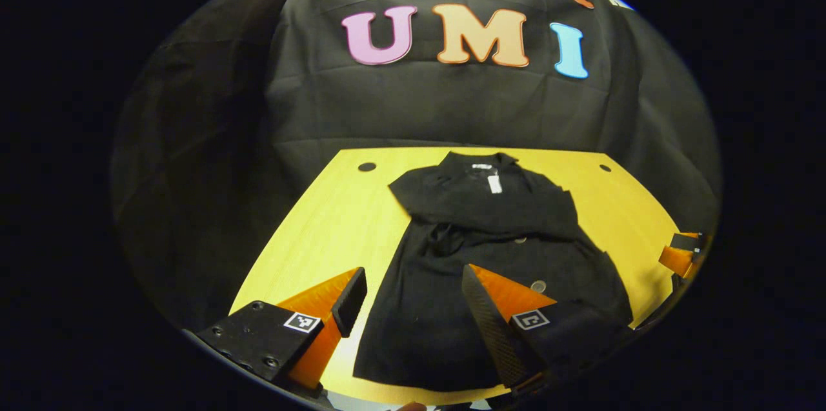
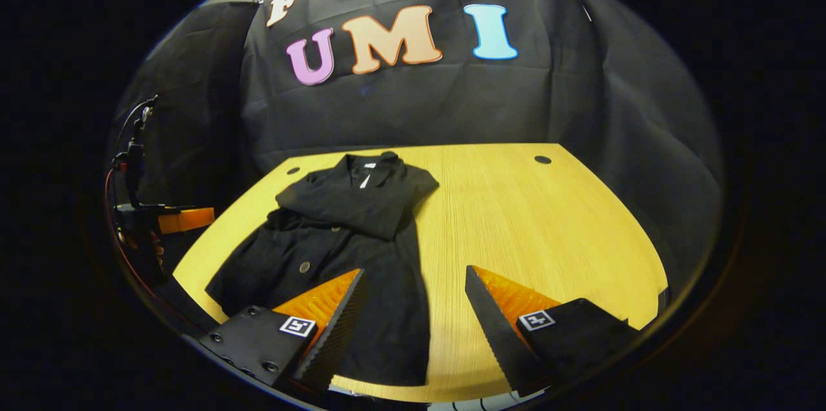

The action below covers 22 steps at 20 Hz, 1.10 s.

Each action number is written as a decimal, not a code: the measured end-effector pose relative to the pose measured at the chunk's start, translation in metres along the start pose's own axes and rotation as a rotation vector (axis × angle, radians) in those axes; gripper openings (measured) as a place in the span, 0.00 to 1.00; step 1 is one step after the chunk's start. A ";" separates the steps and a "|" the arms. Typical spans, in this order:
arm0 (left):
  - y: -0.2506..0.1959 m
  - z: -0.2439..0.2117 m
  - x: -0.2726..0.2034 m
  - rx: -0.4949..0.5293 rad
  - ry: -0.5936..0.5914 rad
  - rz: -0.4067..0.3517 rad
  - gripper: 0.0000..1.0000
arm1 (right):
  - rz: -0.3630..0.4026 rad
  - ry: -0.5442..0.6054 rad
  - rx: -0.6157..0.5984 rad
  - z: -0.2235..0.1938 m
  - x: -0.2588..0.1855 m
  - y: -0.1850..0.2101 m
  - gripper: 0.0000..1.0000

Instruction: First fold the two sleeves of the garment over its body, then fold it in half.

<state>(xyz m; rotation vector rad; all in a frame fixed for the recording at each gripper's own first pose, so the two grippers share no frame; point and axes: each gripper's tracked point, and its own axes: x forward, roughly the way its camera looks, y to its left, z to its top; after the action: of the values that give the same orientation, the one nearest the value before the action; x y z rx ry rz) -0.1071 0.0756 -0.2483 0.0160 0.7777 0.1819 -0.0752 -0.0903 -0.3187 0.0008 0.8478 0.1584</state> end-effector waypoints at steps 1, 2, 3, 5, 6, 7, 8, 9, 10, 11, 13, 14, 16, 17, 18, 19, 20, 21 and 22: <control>0.006 -0.011 -0.002 -0.001 0.016 0.003 0.92 | -0.005 0.016 -0.002 -0.008 0.002 0.002 0.98; 0.013 -0.023 -0.003 0.000 0.035 0.009 0.92 | -0.012 0.029 -0.002 -0.013 0.003 0.004 0.98; 0.018 -0.034 -0.004 0.001 0.053 0.011 0.92 | -0.019 0.044 -0.003 -0.023 0.003 0.006 0.98; 0.024 -0.056 -0.004 0.001 0.093 0.008 0.92 | -0.031 0.077 -0.003 -0.044 -0.004 0.009 0.94; 0.025 -0.067 -0.006 0.002 0.114 0.006 0.93 | -0.039 0.094 -0.005 -0.054 -0.005 0.010 0.98; 0.026 -0.076 -0.006 0.004 0.133 0.003 0.93 | -0.045 0.114 -0.005 -0.065 -0.006 0.010 0.98; 0.027 -0.086 -0.006 0.005 0.148 0.004 0.93 | -0.051 0.135 -0.004 -0.075 -0.007 0.011 0.98; 0.028 -0.093 -0.006 0.005 0.160 0.004 0.92 | -0.059 0.153 -0.002 -0.085 -0.007 0.010 0.98; 0.029 -0.101 -0.005 0.003 0.174 0.003 0.93 | -0.069 0.174 0.001 -0.090 -0.004 0.011 0.98; 0.030 -0.109 -0.005 0.000 0.188 0.004 0.92 | -0.078 0.192 0.003 -0.101 -0.004 0.012 0.98; 0.033 -0.126 -0.007 -0.005 0.216 0.005 0.92 | -0.101 0.227 0.002 -0.121 -0.003 0.009 0.94; 0.034 -0.132 -0.007 -0.005 0.227 0.007 0.92 | -0.112 0.240 0.002 -0.126 -0.002 0.008 0.98; 0.038 -0.144 -0.007 -0.005 0.250 0.012 0.92 | -0.123 0.266 0.008 -0.137 0.000 0.010 0.98; 0.039 -0.148 -0.007 -0.008 0.258 0.012 0.93 | -0.123 0.278 0.010 -0.141 0.000 0.012 0.99; 0.038 -0.152 -0.006 -0.011 0.263 0.012 0.93 | -0.125 0.270 0.016 -0.140 0.001 0.013 0.98; 0.039 -0.154 -0.006 -0.018 0.269 0.008 0.93 | -0.127 0.273 0.018 -0.141 0.001 0.012 0.95; 0.039 -0.154 -0.007 -0.023 0.255 0.004 0.93 | -0.127 0.275 0.022 -0.142 0.000 0.012 0.94; 0.039 -0.155 -0.007 -0.028 0.262 -0.001 0.93 | -0.125 0.278 0.028 -0.143 0.001 0.013 0.98; 0.038 -0.155 -0.007 -0.033 0.256 -0.011 0.92 | -0.120 0.285 0.039 -0.144 0.000 0.014 0.94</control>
<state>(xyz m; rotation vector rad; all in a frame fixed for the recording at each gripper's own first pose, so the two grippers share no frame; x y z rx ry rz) -0.2262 0.1033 -0.3515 -0.0434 1.0301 0.1879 -0.1840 -0.0856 -0.4134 -0.0364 1.1322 0.0290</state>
